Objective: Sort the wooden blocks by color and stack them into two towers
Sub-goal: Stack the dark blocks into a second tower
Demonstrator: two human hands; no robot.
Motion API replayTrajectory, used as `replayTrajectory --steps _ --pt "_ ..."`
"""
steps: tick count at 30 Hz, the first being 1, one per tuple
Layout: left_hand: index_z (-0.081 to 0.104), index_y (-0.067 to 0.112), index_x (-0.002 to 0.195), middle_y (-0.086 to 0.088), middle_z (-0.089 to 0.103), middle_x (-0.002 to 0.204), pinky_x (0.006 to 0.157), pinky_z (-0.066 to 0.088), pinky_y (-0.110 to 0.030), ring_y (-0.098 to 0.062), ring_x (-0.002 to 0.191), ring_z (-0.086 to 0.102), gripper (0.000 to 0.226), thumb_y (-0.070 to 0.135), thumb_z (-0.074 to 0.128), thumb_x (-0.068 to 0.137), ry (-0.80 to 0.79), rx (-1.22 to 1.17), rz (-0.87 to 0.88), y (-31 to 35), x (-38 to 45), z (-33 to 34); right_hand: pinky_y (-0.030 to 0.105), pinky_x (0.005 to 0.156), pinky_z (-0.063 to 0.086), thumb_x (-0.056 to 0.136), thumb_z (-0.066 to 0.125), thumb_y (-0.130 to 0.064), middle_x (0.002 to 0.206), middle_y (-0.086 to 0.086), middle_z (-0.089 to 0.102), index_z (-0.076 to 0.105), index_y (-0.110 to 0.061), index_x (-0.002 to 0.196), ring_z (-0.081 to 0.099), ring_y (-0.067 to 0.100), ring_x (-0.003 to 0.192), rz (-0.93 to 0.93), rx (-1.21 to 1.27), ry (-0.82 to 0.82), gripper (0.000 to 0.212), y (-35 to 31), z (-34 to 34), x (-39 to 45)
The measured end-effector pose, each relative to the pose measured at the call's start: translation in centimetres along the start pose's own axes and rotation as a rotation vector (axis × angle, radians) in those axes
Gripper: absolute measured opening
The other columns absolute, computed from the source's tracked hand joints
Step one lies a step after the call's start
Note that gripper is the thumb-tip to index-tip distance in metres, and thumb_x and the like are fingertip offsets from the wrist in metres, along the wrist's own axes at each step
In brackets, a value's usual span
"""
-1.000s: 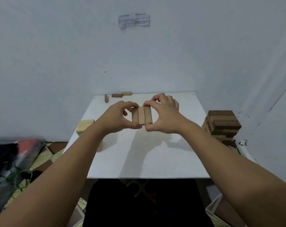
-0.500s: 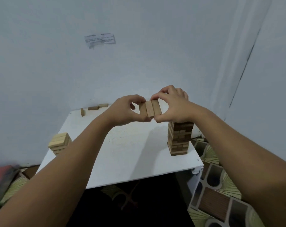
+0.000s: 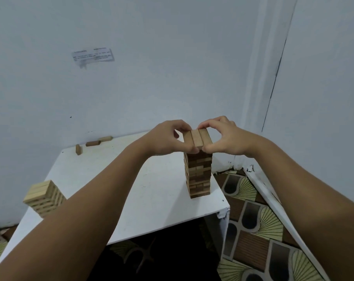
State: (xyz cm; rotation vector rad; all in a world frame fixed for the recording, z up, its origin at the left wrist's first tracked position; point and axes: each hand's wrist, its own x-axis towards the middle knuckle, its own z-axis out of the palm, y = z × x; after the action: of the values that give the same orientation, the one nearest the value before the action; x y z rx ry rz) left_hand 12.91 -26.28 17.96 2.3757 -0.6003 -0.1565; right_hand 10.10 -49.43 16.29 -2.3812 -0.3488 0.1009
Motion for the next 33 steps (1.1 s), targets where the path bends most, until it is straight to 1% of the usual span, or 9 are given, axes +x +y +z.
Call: replayTrajectory --steps 7,9,12,16,18,22,24,27,33 --pt "0.067 0.035 0.118 0.019 0.06 0.118 0.092 0.052 -0.033 -0.008 0.11 0.057 0.055 0.046 0.093 0.071 -0.026 -0.03 -0.035 -0.3 0.3 0.9 0.041 0.103 0.03 0.064 0.071 -0.051 0.144 -0.008 0.032 0.051 -0.05 0.133 0.027 0.019 0.135 0.023 0.082 -0.055 0.072 1.0 0.2 0.1" --pt "0.067 0.033 0.12 0.018 0.061 0.119 0.092 0.053 -0.034 -0.009 0.11 0.057 0.057 0.046 0.093 0.072 -0.027 -0.029 -0.043 -0.5 0.3 1.0 0.041 0.104 0.03 0.064 0.071 -0.051 0.145 -0.007 0.031 0.051 -0.049 0.134 0.027 0.019 0.135 0.024 0.09 -0.062 0.072 1.2 0.3 0.2" --pt "0.067 0.031 0.121 0.015 0.062 0.12 0.092 0.053 -0.033 -0.01 0.11 0.058 0.058 0.045 0.093 0.072 -0.029 -0.032 -0.05 -0.7 0.3 1.2 0.043 0.106 0.032 0.065 0.071 -0.051 0.147 -0.007 0.03 0.05 -0.048 0.136 0.027 0.021 0.137 0.027 0.097 -0.082 0.074 1.3 0.5 0.3" --pt "0.067 0.034 0.12 0.016 0.063 0.121 0.093 0.052 -0.032 -0.006 0.11 0.058 0.059 0.048 0.094 0.07 -0.047 -0.049 -0.069 -1.0 0.2 1.4 0.049 0.113 0.033 0.064 0.072 -0.052 0.148 -0.007 0.029 0.05 -0.049 0.137 0.027 0.022 0.139 0.041 0.108 -0.111 0.076 1.6 0.7 0.3" --pt "0.066 0.035 0.123 0.015 0.064 0.121 0.096 0.052 -0.032 -0.007 0.112 0.059 0.064 0.049 0.095 0.068 -0.047 -0.086 -0.08 -1.4 -0.1 1.5 0.05 0.114 0.033 0.065 0.072 -0.051 0.148 -0.007 0.029 0.048 -0.05 0.138 0.027 0.023 0.14 0.043 0.127 -0.123 0.077 1.9 0.9 0.3" --pt "0.056 0.036 0.141 0.011 0.064 0.123 0.102 0.051 -0.035 -0.01 0.118 0.06 0.093 0.048 0.097 0.058 -0.05 -0.195 -0.12 -2.0 -0.9 1.7 0.048 0.115 0.034 0.068 0.075 -0.054 0.154 -0.005 0.03 0.038 -0.049 0.148 0.027 0.023 0.145 0.017 0.215 -0.107 0.089 2.6 1.5 0.1" --pt "0.06 0.034 0.136 0.011 0.067 0.124 0.105 0.052 -0.039 -0.01 0.118 0.061 0.088 0.047 0.096 0.057 -0.042 -0.22 -0.127 -2.3 -1.1 1.9 0.045 0.115 0.033 0.068 0.076 -0.054 0.155 -0.004 0.032 0.038 -0.046 0.149 0.027 0.021 0.146 0.014 0.261 -0.103 0.09 3.1 1.7 0.1" --pt "0.07 0.034 0.122 0.014 0.071 0.12 0.106 0.052 -0.043 -0.011 0.117 0.063 0.069 0.043 0.096 0.059 -0.032 -0.271 -0.127 -2.7 -1.3 2.3 0.041 0.109 0.032 0.068 0.078 -0.053 0.153 -0.005 0.036 0.047 -0.045 0.142 0.03 0.019 0.143 0.012 0.293 -0.12 0.081 3.5 2.1 0.3" --pt "0.069 0.03 0.121 0.01 0.072 0.119 0.104 0.053 -0.043 -0.015 0.115 0.064 0.067 0.042 0.094 0.06 -0.016 -0.296 -0.123 -2.9 -0.9 2.7 0.042 0.107 0.034 0.069 0.079 -0.05 0.143 -0.012 0.047 0.051 -0.041 0.137 0.038 0.017 0.137 0.016 0.32 -0.123 0.074 3.6 2.4 0.7"
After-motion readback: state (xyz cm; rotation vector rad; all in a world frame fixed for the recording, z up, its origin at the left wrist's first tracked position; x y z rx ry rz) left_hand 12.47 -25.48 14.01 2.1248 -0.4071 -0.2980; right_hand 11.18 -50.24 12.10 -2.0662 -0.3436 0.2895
